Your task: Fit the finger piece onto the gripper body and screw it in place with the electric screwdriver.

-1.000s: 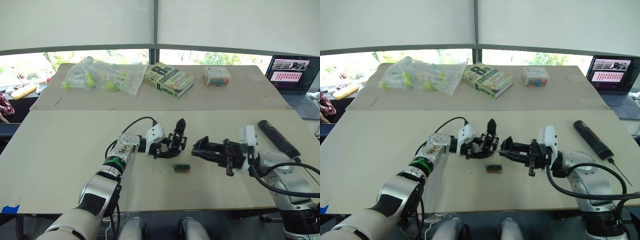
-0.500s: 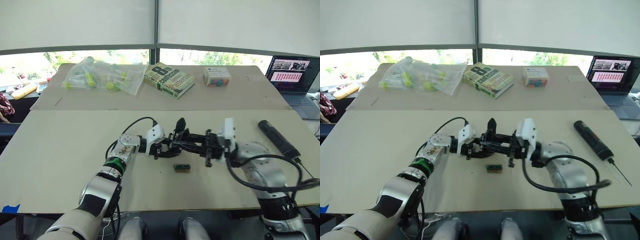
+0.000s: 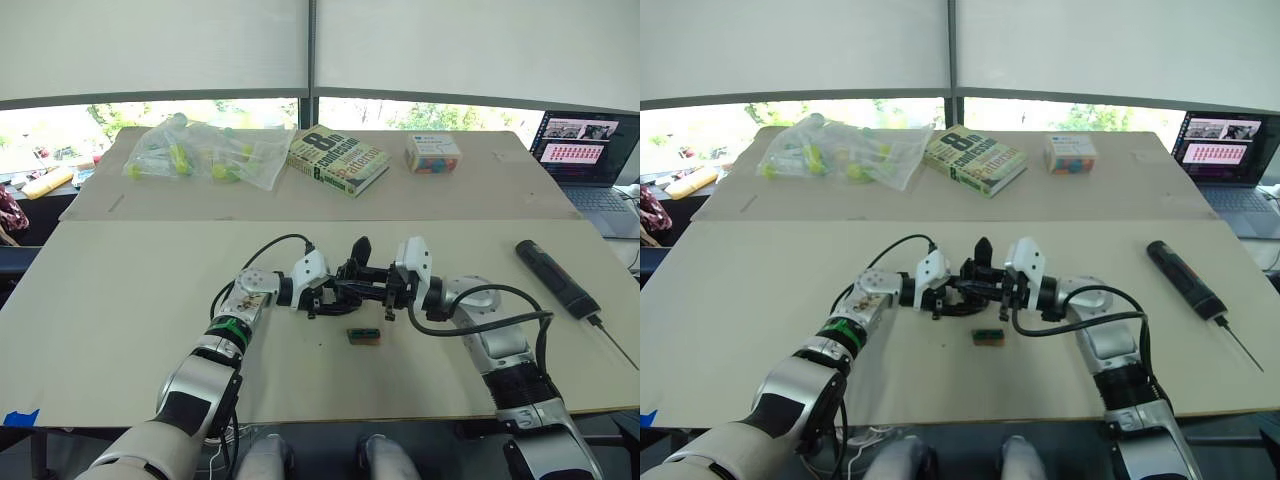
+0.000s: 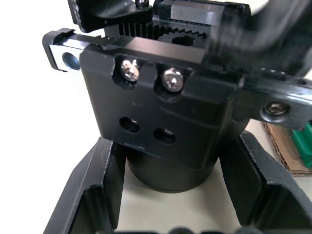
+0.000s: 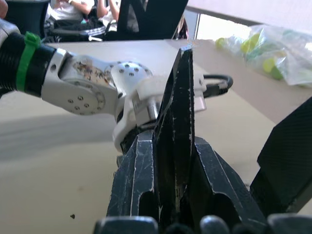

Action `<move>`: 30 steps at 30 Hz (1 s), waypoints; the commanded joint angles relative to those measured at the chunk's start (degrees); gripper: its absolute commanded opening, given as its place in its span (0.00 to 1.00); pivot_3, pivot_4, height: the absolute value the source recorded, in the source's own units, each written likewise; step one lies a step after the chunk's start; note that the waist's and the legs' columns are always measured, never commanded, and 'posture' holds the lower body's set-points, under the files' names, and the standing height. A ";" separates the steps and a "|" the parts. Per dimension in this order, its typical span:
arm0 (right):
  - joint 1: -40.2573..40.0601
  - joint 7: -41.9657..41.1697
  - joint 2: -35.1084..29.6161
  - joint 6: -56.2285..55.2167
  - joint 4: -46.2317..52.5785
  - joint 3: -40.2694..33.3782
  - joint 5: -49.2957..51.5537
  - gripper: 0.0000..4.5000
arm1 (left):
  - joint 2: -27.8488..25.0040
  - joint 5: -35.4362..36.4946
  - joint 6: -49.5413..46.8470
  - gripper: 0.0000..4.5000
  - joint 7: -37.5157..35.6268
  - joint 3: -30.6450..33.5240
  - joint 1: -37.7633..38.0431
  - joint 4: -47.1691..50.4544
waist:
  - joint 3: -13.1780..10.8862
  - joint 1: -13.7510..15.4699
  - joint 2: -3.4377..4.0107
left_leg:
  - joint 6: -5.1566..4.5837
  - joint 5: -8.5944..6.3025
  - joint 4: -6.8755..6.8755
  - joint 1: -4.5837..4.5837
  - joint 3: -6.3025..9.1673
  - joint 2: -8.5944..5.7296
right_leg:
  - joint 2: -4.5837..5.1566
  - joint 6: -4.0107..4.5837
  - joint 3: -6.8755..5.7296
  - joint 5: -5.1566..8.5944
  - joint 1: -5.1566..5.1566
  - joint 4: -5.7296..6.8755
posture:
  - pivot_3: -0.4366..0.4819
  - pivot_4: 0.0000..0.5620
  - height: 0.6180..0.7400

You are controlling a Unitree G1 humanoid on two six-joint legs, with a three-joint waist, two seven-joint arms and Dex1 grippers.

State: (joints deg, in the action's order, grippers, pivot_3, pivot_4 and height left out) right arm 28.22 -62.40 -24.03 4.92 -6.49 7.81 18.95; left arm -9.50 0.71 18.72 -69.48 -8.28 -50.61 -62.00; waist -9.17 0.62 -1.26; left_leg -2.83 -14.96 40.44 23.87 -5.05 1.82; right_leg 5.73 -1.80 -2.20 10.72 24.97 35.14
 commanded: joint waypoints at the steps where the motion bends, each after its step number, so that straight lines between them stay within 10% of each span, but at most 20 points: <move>1: 0.45 -0.78 -0.38 -1.19 0.36 -0.64 0.11 0.09 | 0.03 -0.49 -0.26 0.51 0.45 -0.18 0.65 0.40 | 0.00 0.00 0.00 | 0.00 0.00 0.00 0.00 0.00 0.00 | 0.00 0.00 0.00 0.00 0.00 0.01 | 0.48 0.27 1.00; 30: -0.13 -2.32 -3.71 3.51 1.63 0.11 -0.44 0.09 | 0.64 -1.16 -0.27 0.51 0.42 -0.50 0.40 -0.69 | 0.01 0.10 0.01 | 0.00 0.00 0.01 -0.05 0.02 -0.01 | 0.01 0.00 -0.01 0.00 -0.06 0.01 | 0.48 0.27 1.00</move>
State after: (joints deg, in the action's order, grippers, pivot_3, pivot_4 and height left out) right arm 28.39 -64.34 -26.64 7.15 -5.75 7.90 18.62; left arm -9.24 0.32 18.63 -69.15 -8.27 -50.61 -62.04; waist -9.16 0.72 -1.25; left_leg -2.82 -14.96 40.45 23.82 -5.03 1.81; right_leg 5.74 -1.80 -2.21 10.72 24.91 35.15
